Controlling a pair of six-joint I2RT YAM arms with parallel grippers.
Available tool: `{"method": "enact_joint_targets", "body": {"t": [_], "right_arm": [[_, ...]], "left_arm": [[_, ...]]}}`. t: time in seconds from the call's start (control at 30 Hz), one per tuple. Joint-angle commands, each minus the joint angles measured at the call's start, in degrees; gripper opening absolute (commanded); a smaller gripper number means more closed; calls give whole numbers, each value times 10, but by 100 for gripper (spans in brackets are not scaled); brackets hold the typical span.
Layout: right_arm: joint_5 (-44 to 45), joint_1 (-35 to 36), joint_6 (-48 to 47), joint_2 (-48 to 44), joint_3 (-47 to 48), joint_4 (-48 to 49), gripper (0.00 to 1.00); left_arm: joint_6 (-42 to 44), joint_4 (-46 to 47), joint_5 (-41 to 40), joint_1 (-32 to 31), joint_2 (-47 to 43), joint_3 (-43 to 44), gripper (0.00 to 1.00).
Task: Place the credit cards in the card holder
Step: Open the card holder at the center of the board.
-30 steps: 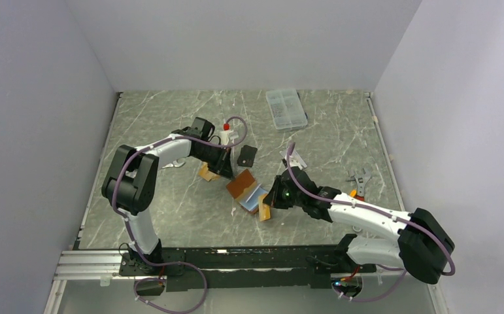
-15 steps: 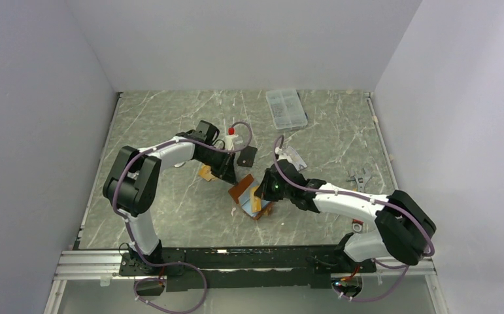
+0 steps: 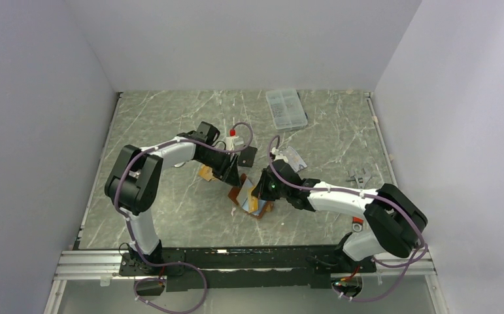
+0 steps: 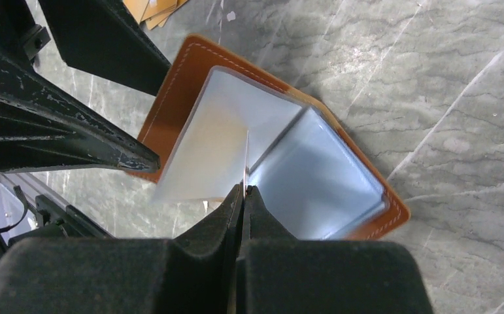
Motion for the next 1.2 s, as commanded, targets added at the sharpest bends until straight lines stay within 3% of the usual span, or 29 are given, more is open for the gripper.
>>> {"method": "enact_joint_targets", "body": {"t": [0.0, 0.33, 0.63, 1.17], "right_arm": [[-17, -2, -5, 6, 14, 31, 0], [-25, 0, -6, -2, 22, 31, 0], [-17, 7, -11, -40, 27, 18, 0], [-29, 20, -26, 40, 77, 7, 0]], "left_arm": [[5, 0, 33, -13, 8, 9, 57], [17, -14, 24, -17, 20, 19, 56], [63, -69, 63, 31, 24, 34, 54], [66, -76, 88, 34, 25, 30, 52]]}}
